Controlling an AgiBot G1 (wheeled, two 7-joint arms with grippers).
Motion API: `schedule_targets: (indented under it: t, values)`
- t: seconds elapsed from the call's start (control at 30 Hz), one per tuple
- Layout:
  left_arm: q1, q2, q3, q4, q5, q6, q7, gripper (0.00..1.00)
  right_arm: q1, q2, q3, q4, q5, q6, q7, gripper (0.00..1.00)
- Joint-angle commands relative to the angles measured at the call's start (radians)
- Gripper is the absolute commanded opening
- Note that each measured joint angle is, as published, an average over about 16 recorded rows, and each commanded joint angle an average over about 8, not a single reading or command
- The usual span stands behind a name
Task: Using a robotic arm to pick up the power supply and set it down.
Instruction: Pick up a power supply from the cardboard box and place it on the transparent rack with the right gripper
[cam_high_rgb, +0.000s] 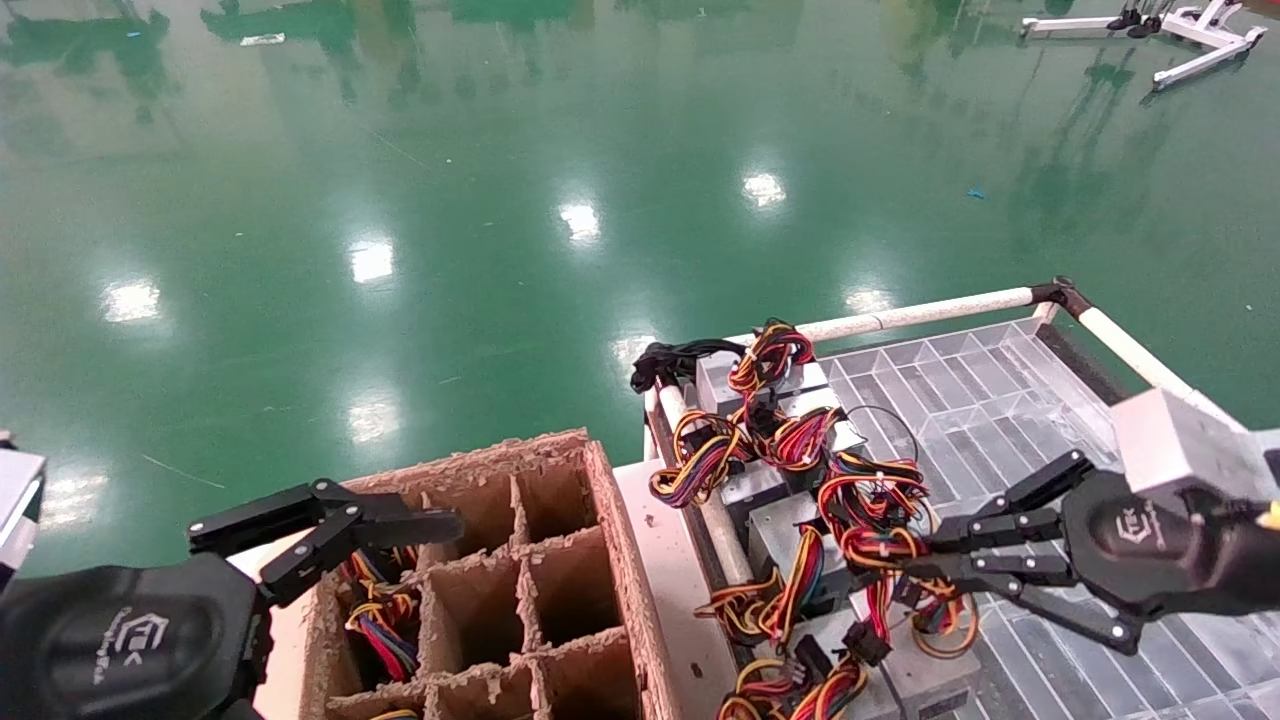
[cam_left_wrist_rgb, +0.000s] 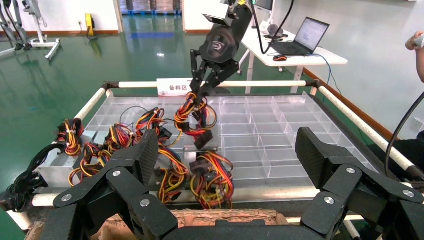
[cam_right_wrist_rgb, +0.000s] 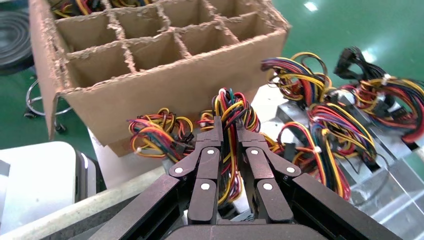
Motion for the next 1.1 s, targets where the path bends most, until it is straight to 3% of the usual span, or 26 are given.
schedule_targets:
  t: [0.03, 0.37, 0.73, 0.8, 0.83, 1.03, 1.1]
  values:
    - [0.000, 0.000, 0.000, 0.000, 0.000, 0.000, 0.000, 1.00, -0.003, 0.001, -0.015, 0.010, 0.010, 0.000, -0.019, 0.00]
    - [0.000, 0.000, 0.001, 0.000, 0.000, 0.000, 0.000, 1.00, -0.023, 0.013, -0.080, -0.060, 0.079, 0.002, -0.033, 0.00]
    - [0.000, -0.001, 0.001, 0.000, -0.001, -0.001, 0.001, 1.00, -0.073, -0.018, -0.114, -0.215, 0.131, 0.013, -0.131, 0.00]
    - [0.000, -0.001, 0.001, 0.000, -0.001, -0.001, 0.001, 1.00, -0.085, -0.027, -0.116, -0.246, 0.138, 0.014, -0.150, 0.04]
    - [0.000, -0.001, 0.002, 0.000, -0.001, -0.001, 0.001, 1.00, -0.090, -0.031, -0.117, -0.260, 0.143, 0.014, -0.159, 0.11]
    - [0.000, -0.001, 0.002, 0.000, -0.001, -0.001, 0.001, 1.00, -0.114, -0.045, -0.117, -0.319, 0.173, 0.014, -0.178, 0.85]
    - [0.000, -0.001, 0.002, 0.000, -0.001, -0.001, 0.001, 1.00, -0.117, -0.046, -0.116, -0.326, 0.179, 0.014, -0.177, 1.00]
